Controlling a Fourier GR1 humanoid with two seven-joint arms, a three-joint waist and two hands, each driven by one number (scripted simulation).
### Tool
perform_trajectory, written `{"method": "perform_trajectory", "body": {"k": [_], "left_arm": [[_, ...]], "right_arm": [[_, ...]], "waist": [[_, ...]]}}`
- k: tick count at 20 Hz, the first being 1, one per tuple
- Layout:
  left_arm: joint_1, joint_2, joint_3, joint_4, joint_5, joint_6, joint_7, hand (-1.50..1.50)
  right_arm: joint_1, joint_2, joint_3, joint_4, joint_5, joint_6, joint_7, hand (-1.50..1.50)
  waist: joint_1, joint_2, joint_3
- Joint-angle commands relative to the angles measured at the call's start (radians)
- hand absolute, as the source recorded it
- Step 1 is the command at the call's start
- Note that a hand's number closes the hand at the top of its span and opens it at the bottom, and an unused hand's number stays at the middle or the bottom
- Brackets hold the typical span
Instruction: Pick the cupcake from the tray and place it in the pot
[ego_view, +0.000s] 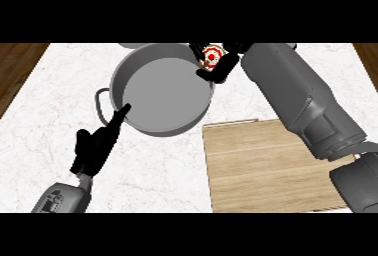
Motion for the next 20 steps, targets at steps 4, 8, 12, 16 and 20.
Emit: {"method": "perform_trajectory", "body": {"k": [4, 8, 12, 16, 20], "left_arm": [[-0.011, -0.016, -0.004, 0.049, 0.020, -0.045, 0.032, 0.00], [-0.006, -0.036, -0.028, 0.025, -0.016, -0.010, 0.035, 0.00], [0.004, -0.021, -0.016, 0.043, -0.001, -0.049, 0.016, 0.00], [-0.012, -0.024, -0.031, 0.027, -0.022, -0.044, 0.036, 0.00], [0.006, -0.042, -0.044, 0.020, -0.023, -0.047, 0.037, 0.00]], "right_arm": [[-0.041, 0.151, 0.069, 0.059, 0.103, -0.139, 0.061, 1.50], [-0.053, 0.174, 0.191, 0.050, 0.231, -0.305, 0.154, 1.50], [-0.061, 0.176, 0.273, 0.018, 0.286, -0.323, 0.290, 1.50], [-0.027, 0.176, 0.361, 0.060, 0.332, -0.125, 0.386, 1.50], [-0.005, 0.177, 0.395, 0.036, 0.337, -0.017, 0.516, -1.50]], "waist": [[-0.004, 0.010, -0.007], [0.006, 0.008, -0.008], [0.036, 0.010, -0.009], [0.045, 0.010, -0.010], [0.056, 0.010, -0.009]]}}
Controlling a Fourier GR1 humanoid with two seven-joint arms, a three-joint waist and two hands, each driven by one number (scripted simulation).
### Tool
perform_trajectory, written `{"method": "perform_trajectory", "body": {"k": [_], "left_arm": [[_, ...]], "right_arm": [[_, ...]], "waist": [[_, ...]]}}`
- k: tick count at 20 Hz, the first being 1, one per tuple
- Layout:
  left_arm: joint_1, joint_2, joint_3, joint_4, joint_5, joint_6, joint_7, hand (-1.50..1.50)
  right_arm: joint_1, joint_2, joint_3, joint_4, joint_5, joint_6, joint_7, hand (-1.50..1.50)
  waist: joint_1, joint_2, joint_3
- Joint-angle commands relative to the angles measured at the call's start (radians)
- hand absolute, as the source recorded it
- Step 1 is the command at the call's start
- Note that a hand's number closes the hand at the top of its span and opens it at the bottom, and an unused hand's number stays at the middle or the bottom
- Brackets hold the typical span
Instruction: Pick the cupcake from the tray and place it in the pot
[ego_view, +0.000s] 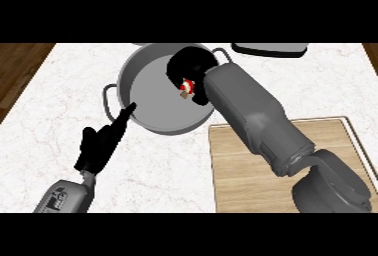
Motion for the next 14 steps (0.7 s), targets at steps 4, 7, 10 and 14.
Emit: {"method": "perform_trajectory", "body": {"k": [4, 7, 10, 14], "left_arm": [[0.004, -0.028, -0.023, 0.035, -0.001, -0.024, 0.005, 0.00], [-0.017, -0.047, -0.044, 0.045, -0.016, -0.021, 0.010, 0.00], [-0.003, -0.047, -0.036, 0.026, -0.014, -0.008, 0.023, 0.00], [-0.001, -0.048, -0.027, 0.033, -0.011, -0.014, 0.005, 0.00]], "right_arm": [[0.094, 0.002, 0.016, -0.108, -0.059, 0.083, 0.065, -1.50], [0.134, 0.002, -0.106, -0.190, -0.215, 0.055, 0.018, -1.50], [0.164, 0.002, -0.222, -0.207, -0.349, 0.032, -0.049, -1.50], [0.167, 0.002, -0.359, -0.236, -0.540, 0.022, -0.011, -1.50]], "waist": [[0.017, 0.012, -0.003], [0.019, 0.017, -0.002], [0.013, 0.015, 0.001], [0.009, 0.010, -0.001]]}}
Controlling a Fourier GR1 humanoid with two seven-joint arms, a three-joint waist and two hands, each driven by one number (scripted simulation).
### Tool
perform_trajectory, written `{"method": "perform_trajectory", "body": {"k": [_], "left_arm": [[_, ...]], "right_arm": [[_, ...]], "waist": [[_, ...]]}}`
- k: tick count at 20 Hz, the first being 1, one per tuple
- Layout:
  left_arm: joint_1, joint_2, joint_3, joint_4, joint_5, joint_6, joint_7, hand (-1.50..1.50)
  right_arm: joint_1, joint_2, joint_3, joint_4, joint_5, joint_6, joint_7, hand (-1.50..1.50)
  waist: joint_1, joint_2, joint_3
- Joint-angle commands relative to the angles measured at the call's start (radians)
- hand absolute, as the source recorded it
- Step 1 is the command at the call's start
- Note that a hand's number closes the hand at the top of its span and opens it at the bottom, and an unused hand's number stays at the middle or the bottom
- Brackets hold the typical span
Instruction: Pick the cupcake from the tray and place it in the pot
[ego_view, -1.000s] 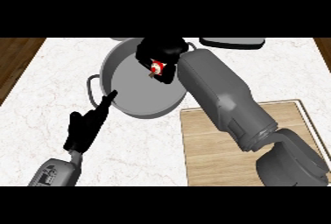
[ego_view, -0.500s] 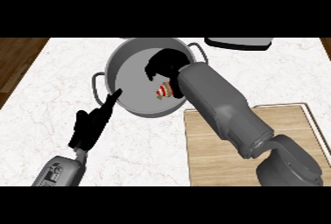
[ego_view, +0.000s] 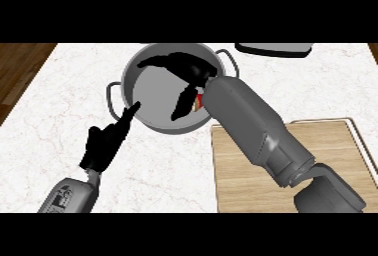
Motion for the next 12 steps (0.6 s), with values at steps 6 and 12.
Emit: {"method": "perform_trajectory", "body": {"k": [6, 12], "left_arm": [[0.031, -0.025, -0.009, 0.050, -0.002, -0.008, -0.011, 0.00], [0.010, 0.002, 0.018, -0.006, 0.023, -0.026, 0.055, 0.00]], "right_arm": [[-0.098, 0.000, -0.276, 0.050, -0.288, -0.105, 0.048, -1.50], [-0.130, -0.070, -0.388, 0.141, -0.354, -0.003, -0.050, -1.50]], "waist": [[-0.035, 0.003, -0.006], [-0.049, 0.003, -0.005]]}}
